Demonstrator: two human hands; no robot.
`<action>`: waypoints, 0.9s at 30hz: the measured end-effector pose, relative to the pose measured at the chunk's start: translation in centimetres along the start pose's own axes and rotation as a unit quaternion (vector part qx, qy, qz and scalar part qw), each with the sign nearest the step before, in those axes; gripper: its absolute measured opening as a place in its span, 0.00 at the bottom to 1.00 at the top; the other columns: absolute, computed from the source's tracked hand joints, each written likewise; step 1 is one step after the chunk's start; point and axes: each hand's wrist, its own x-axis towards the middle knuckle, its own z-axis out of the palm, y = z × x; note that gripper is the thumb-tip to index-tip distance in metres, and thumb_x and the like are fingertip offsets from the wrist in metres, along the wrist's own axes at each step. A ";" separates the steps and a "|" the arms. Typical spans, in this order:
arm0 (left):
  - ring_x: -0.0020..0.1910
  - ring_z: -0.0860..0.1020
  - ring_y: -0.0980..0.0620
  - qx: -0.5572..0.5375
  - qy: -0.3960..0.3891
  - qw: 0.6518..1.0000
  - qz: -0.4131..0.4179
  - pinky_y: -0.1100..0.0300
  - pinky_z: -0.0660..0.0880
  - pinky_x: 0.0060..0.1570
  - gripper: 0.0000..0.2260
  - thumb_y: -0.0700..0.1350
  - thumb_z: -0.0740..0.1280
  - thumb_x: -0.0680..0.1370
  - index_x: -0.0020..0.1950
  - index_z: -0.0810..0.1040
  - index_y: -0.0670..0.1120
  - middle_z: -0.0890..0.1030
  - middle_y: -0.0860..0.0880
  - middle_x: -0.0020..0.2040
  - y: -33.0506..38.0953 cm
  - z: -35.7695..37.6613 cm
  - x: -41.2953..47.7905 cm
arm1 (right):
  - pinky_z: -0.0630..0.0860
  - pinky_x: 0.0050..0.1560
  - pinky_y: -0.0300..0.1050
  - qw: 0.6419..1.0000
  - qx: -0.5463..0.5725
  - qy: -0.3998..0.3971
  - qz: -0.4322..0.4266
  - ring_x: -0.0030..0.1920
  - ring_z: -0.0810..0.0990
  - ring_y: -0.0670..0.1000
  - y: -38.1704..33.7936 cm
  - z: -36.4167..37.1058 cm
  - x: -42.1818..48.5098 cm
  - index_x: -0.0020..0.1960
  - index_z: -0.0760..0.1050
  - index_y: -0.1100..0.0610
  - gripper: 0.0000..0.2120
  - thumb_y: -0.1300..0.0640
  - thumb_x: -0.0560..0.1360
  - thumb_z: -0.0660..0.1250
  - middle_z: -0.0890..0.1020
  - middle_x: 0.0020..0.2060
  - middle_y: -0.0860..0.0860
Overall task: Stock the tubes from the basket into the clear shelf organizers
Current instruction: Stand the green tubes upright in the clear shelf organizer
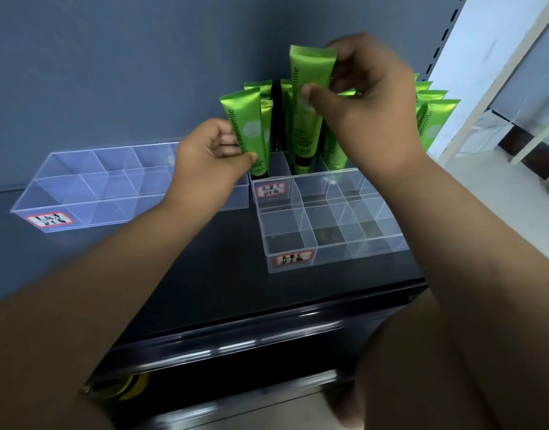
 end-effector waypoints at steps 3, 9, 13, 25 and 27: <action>0.45 0.84 0.59 0.013 -0.012 1.000 -0.010 0.66 0.78 0.48 0.12 0.28 0.73 0.73 0.48 0.78 0.43 0.84 0.51 0.47 -0.2 0.2 -0.3 | 0.79 0.44 0.45 0.999 -0.035 -0.005 0.005 0.41 0.80 0.54 0.2 0.1 0.0 0.51 0.78 0.55 0.13 0.57 0.69 0.77 0.83 0.43 0.56; 0.37 0.78 0.67 0.068 -0.019 0.997 0.000 0.71 0.76 0.46 0.15 0.29 0.74 0.73 0.42 0.75 0.47 0.79 0.54 0.39 -0.1 0.4 -0.6 | 0.78 0.42 0.43 0.998 -0.069 -0.007 0.013 0.38 0.79 0.52 0.2 0.2 -0.2 0.48 0.78 0.55 0.11 0.57 0.69 0.77 0.79 0.37 0.48; 0.38 0.76 0.58 0.114 -0.033 0.993 -0.004 0.67 0.76 0.46 0.12 0.32 0.76 0.72 0.42 0.74 0.42 0.75 0.46 0.39 -0.8 0.3 0.0 | 0.75 0.41 0.37 0.997 -0.080 0.001 0.024 0.36 0.74 0.42 0.6 0.0 -0.2 0.51 0.80 0.60 0.13 0.56 0.70 0.77 0.77 0.37 0.48; 0.51 0.83 0.48 0.183 -0.054 0.981 0.030 0.48 0.80 0.56 0.09 0.40 0.76 0.72 0.51 0.82 0.43 0.85 0.47 0.48 -2.6 0.1 0.5 | 0.77 0.43 0.38 0.995 -0.100 -0.024 0.013 0.36 0.76 0.43 0.8 0.1 -0.4 0.51 0.79 0.51 0.13 0.58 0.69 0.77 0.78 0.37 0.46; 0.51 0.83 0.48 0.180 -0.056 0.982 0.026 0.49 0.80 0.57 0.09 0.39 0.76 0.72 0.50 0.82 0.43 0.86 0.47 0.48 -2.6 0.1 0.7 | 0.76 0.42 0.37 0.993 -0.111 -0.023 0.011 0.36 0.75 0.42 0.8 0.1 -0.4 0.52 0.80 0.52 0.13 0.57 0.69 0.77 0.77 0.36 0.46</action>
